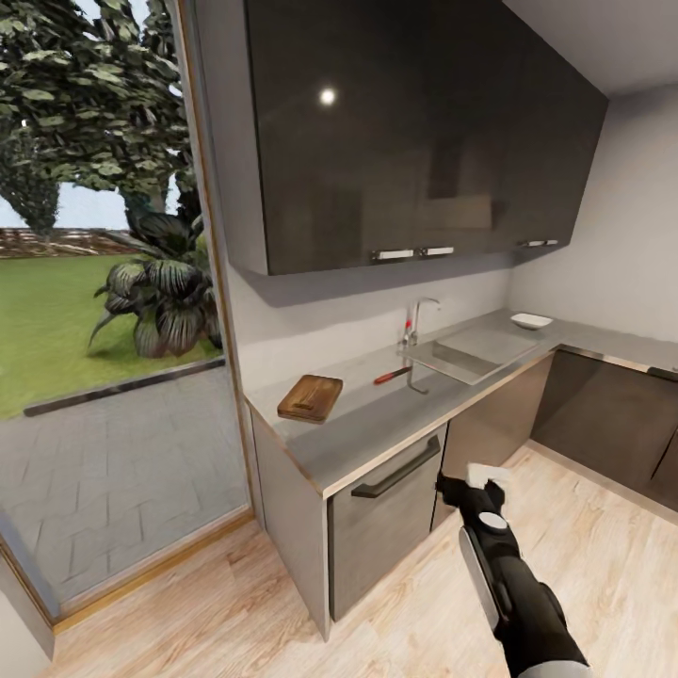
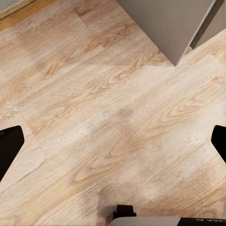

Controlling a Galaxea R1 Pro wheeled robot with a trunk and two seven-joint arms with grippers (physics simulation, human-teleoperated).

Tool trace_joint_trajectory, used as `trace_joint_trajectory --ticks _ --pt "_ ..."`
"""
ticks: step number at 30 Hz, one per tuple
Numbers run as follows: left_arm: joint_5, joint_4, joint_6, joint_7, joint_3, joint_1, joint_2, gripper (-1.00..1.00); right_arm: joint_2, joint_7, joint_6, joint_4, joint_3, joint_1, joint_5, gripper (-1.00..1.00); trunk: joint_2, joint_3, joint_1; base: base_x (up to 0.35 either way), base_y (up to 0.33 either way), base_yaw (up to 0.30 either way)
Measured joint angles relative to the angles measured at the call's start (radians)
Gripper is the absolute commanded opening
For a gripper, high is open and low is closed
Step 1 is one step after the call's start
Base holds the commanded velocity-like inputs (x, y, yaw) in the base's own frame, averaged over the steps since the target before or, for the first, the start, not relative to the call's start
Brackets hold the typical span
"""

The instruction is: In the kitchen, take the Vidalia onion out of the sink, dice it on the chopping board with the paring knife, put the diced onion into the bowl on the countertop, then place both the paring knife and the chopping board into the sink.

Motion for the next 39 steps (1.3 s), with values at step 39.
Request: trace_joint_trajectory --ticks 39 --pt "-0.001 0.0 0.0 -0.001 0.0 0.0 0.0 1.0 0.099 -0.146 0.142 0.037 0.145 -0.233 -0.001 1.0 0.0 0.0 0.0 0.16 0.231 0.0"
